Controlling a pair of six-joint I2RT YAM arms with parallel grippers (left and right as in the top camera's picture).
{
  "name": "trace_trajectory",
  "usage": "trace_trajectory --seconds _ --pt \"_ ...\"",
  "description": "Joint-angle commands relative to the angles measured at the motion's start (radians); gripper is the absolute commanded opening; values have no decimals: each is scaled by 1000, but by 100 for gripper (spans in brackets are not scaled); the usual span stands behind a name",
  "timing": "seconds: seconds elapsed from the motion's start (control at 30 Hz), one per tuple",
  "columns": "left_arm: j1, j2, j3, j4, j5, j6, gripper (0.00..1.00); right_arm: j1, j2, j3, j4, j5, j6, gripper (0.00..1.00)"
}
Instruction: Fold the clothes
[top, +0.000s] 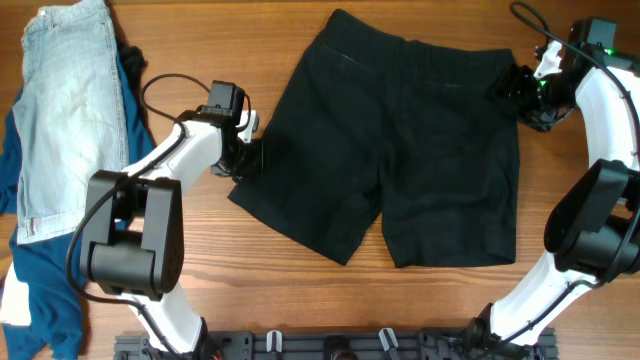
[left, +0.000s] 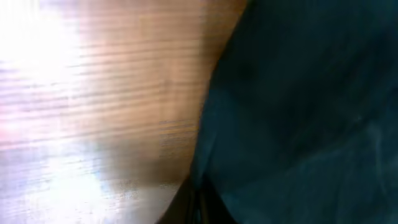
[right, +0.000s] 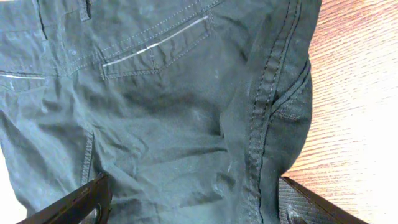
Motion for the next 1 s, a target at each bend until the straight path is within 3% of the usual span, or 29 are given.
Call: trace_trajectory --seconds 0.0,0.17,0.4,0.53,0.7,0.73,0.77,0.8,0.83,0.97 --pt "2 56 -40 126 -84 -33 4 5 -35 24 4 -5 -13 84" --pt "33 67 -40 387 -229 -32 4 21 -35 24 26 8 25 84" --pt "153 232 -11 687 -186 -48 4 75 -35 24 84 53 51 84" --pt "200 381 181 708 -126 -44 4 106 -35 24 137 83 66 84" --pt "202 422 458 709 -128 -31 6 143 -35 24 140 220 88 86" --pt "202 422 497 697 -129 -47 17 145 -35 24 142 238 89 87" --pt "202 422 526 671 -128 -57 60 146 -35 24 144 252 89 87" --pt "202 421 546 639 -128 -76 84 146 -35 24 146 263 89 88" --pt "202 418 560 599 -128 -86 100 146 -33 24 154 283 93 88" --pt "202 341 562 399 -128 -95 100 146 -3 23 227 322 47 87"
